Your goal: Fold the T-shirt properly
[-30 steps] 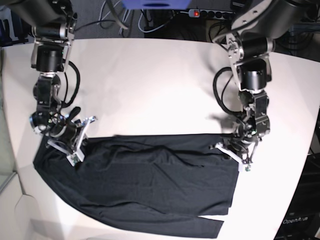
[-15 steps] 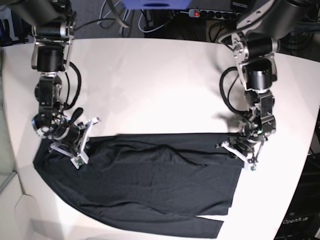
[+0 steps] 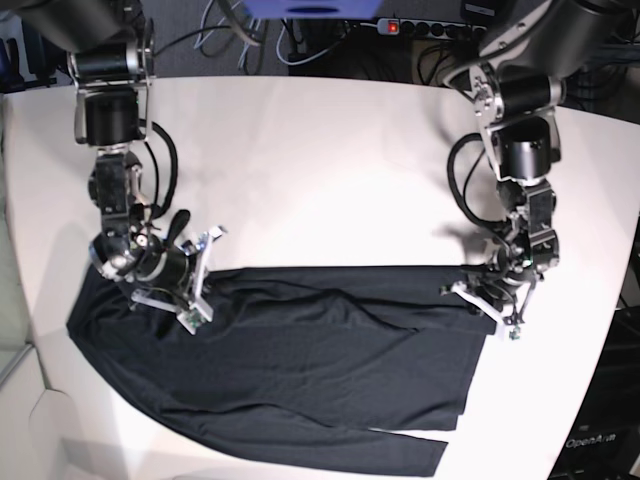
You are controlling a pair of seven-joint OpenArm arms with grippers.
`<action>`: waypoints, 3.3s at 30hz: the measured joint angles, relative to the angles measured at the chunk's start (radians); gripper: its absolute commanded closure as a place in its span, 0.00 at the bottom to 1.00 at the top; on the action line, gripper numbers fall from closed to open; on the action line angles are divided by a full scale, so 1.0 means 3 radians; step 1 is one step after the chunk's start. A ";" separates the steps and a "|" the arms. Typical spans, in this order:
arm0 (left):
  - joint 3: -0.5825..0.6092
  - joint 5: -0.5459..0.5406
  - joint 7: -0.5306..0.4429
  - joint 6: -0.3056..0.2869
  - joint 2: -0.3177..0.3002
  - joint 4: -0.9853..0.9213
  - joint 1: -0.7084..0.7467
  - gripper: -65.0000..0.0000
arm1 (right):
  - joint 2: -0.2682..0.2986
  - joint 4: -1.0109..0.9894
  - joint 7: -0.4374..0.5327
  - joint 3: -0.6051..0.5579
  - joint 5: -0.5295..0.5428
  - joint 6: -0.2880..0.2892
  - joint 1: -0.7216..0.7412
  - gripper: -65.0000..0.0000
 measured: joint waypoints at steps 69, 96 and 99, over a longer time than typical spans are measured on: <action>-0.0001 -0.0036 -0.0075 -0.0025 -0.0084 0.0034 0.0112 1.00 | -0.0174 0.0570 0.0409 -0.0313 0.0027 -0.0014 0.0014 1.00; -0.0001 -0.0048 -0.0085 -0.0015 -0.0083 0.0023 0.0112 1.00 | -0.0496 0.0160 0.0256 -0.1019 -0.0013 0.0000 0.0048 1.00; -0.0001 -0.0048 -0.0089 -0.0018 -0.0083 0.0023 0.0112 1.00 | -0.0547 -0.0011 0.0318 -0.1016 -0.0014 0.0000 0.0144 1.00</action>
